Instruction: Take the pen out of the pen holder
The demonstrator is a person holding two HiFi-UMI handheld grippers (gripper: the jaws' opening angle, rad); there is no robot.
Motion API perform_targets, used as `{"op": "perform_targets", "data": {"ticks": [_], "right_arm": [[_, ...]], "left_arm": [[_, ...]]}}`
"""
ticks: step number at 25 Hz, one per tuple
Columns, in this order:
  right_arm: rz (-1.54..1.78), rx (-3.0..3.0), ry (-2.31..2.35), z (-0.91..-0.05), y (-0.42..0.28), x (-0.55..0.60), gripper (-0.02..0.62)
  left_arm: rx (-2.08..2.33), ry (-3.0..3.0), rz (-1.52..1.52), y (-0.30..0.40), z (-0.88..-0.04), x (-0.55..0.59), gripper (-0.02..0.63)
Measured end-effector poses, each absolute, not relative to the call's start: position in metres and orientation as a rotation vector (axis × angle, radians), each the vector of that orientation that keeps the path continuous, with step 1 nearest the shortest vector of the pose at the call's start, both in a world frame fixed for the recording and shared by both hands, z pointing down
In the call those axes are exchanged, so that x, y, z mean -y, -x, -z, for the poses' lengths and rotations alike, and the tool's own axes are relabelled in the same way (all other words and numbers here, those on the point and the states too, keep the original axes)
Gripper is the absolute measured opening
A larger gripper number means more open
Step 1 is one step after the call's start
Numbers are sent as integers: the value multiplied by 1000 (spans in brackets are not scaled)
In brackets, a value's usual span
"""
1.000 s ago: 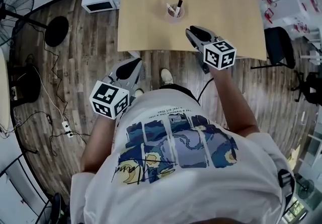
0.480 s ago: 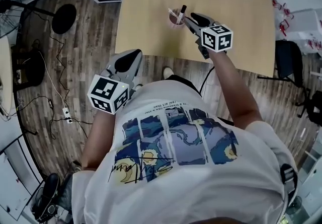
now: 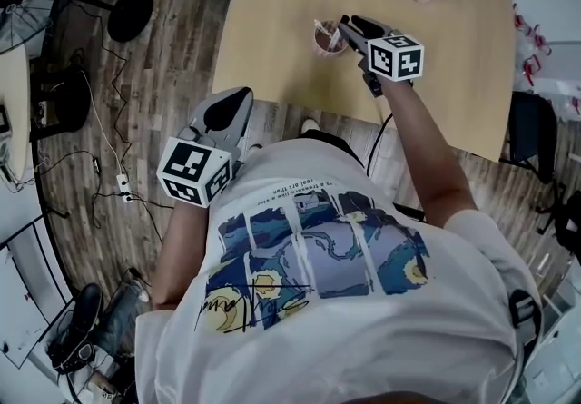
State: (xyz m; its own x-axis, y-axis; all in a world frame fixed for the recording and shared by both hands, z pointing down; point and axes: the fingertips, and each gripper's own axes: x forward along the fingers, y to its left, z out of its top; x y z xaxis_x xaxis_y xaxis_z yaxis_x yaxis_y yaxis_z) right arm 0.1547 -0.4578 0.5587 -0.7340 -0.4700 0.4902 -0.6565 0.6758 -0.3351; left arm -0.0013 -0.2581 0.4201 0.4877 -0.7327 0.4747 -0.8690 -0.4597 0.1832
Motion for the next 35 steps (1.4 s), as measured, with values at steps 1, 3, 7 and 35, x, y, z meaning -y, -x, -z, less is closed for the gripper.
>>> {"op": "perform_targets", "data": {"ticks": [1, 3, 7, 35], "right_arm": [[-718, 2530, -875, -560, -152, 459, 138], [-727, 2531, -859, -564, -147, 460, 138], [-682, 2522, -856, -564, -144, 462, 122], [-456, 2597, -1046, -481, -144, 436, 57]], "left_arm": [[1342, -2328, -467, 2, -420, 258, 8], [1354, -2315, -470, 3, -421, 259, 8], [1355, -2316, -469, 0, -420, 262, 8], [1228, -2394, -390, 33, -420, 235, 8]]}}
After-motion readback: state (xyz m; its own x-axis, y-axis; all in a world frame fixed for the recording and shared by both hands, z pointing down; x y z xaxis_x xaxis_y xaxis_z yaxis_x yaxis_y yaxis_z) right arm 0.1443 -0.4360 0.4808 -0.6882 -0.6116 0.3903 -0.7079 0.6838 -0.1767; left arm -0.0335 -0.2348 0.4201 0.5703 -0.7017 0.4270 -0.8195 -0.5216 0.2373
